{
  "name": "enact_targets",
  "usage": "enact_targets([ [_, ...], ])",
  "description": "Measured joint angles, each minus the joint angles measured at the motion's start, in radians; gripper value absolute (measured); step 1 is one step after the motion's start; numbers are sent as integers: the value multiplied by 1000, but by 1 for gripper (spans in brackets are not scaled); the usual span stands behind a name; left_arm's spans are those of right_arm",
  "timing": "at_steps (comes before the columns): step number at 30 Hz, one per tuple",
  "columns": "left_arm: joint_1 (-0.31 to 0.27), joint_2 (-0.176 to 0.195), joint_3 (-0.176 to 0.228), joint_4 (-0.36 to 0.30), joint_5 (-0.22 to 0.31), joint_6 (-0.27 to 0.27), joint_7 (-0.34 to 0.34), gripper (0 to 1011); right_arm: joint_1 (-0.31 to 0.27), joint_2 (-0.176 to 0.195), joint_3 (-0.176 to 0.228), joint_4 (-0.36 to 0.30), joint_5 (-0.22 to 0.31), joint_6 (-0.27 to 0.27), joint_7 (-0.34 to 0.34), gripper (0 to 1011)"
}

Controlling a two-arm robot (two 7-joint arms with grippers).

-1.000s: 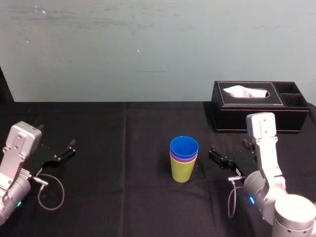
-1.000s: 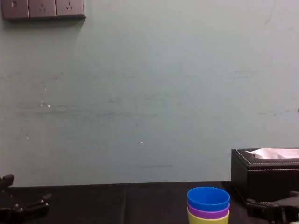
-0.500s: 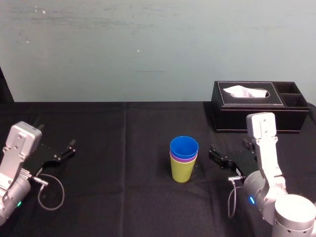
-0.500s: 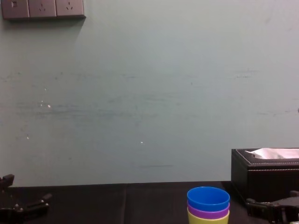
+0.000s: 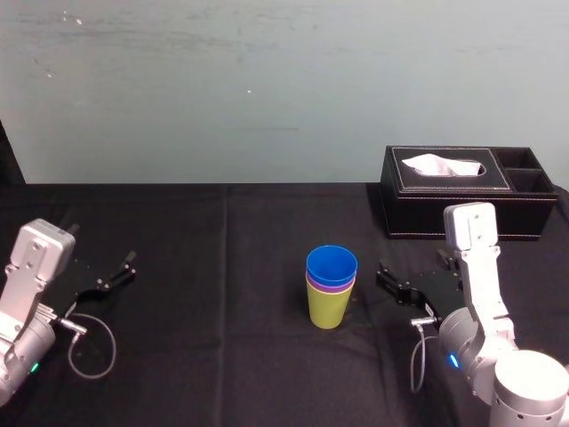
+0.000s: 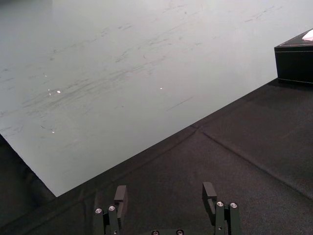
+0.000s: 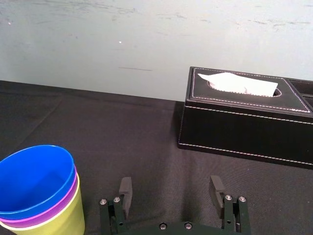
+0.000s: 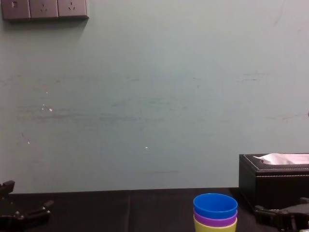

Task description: Stack the three plastic cups sequentially using one hand.

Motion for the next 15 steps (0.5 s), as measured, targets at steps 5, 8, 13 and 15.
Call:
enact_targets([
  [5,0,0,0,0,0,0,0,1000,0,0,0,0,0,0,0,1000],
  [8,0,0,0,0,0,0,0,1000,0,0,0,0,0,0,0,1000],
  [13,0,0,0,0,0,0,0,1000,0,0,0,0,0,0,0,1000],
  [15,0,0,0,0,0,0,0,1000,0,0,0,0,0,0,0,1000],
])
